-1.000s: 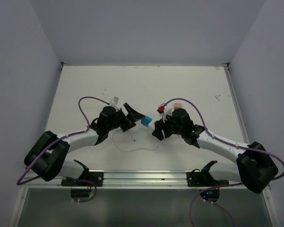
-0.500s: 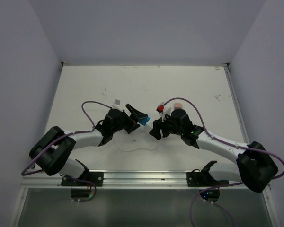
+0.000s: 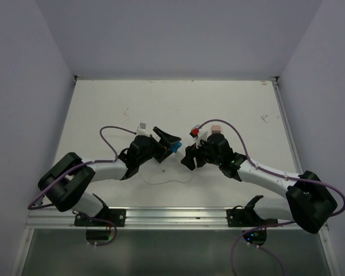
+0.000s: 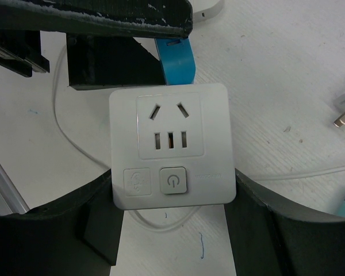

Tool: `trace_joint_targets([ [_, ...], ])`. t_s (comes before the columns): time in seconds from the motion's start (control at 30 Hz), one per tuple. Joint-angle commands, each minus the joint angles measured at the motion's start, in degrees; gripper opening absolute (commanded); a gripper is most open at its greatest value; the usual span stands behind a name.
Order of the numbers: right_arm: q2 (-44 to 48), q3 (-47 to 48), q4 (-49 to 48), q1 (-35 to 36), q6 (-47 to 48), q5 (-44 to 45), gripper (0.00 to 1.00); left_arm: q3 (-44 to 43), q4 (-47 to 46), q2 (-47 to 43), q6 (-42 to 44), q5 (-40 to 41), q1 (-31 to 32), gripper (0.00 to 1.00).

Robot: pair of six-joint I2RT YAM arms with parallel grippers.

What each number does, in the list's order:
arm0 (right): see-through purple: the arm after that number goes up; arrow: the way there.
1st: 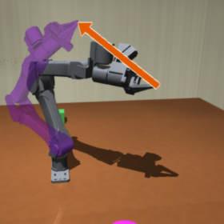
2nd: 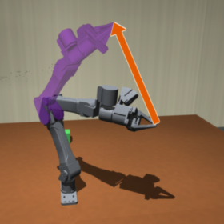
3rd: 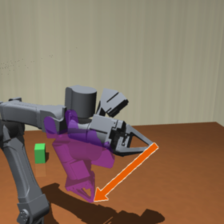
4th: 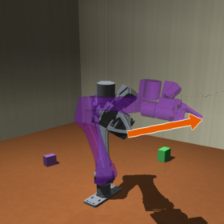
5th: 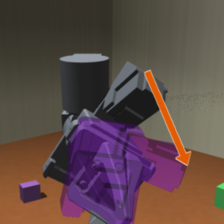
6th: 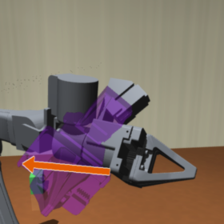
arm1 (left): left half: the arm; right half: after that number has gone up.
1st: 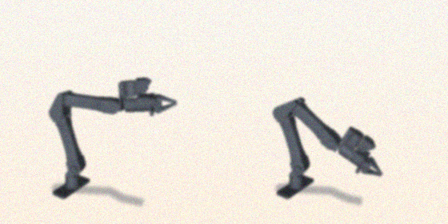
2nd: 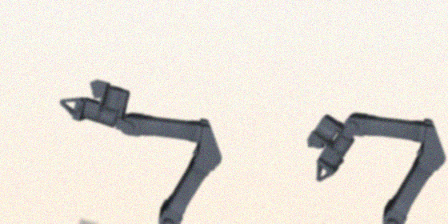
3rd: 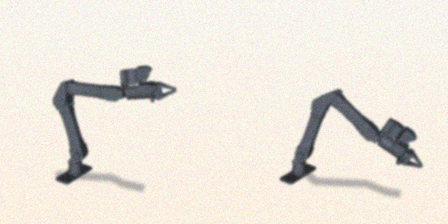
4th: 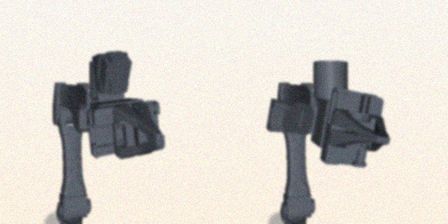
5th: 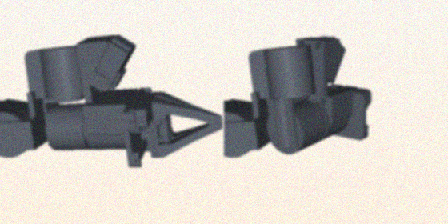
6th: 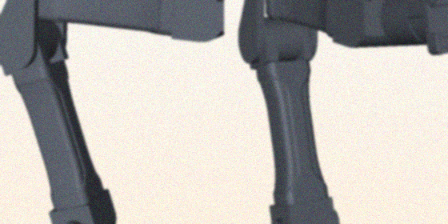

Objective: Pull the plug off the socket

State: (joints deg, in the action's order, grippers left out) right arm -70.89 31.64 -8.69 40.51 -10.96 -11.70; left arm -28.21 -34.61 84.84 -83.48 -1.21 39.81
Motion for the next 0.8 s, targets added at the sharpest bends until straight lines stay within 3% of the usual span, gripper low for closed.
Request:
trace_joint_targets([
  [0.0,0.2,0.4,-5.5,0.5,-0.9,0.1,0.0,-0.5,-2.0,0.5,-1.2,3.6,1.1,0.99],
  [0.13,0.3,0.4,-5.6,0.7,-1.2,0.1,0.0,-1.0,-2.2,1.3,-0.9,4.2,1.7,0.96],
  [0.3,0.6,0.1,-6.2,0.8,-1.8,0.0,0.0,-0.6,-3.1,1.7,-1.2,5.2,2.2,0.83],
  [0.6,0.7,-1.4,-6.5,0.9,-2.3,-0.2,0.0,1.0,-4.2,0.9,-1.9,8.4,2.4,0.43],
  [0.77,2.0,-2.3,-5.3,0.9,-1.4,0.0,0.0,2.0,-4.4,0.7,-2.7,10.8,2.3,0.29],
])
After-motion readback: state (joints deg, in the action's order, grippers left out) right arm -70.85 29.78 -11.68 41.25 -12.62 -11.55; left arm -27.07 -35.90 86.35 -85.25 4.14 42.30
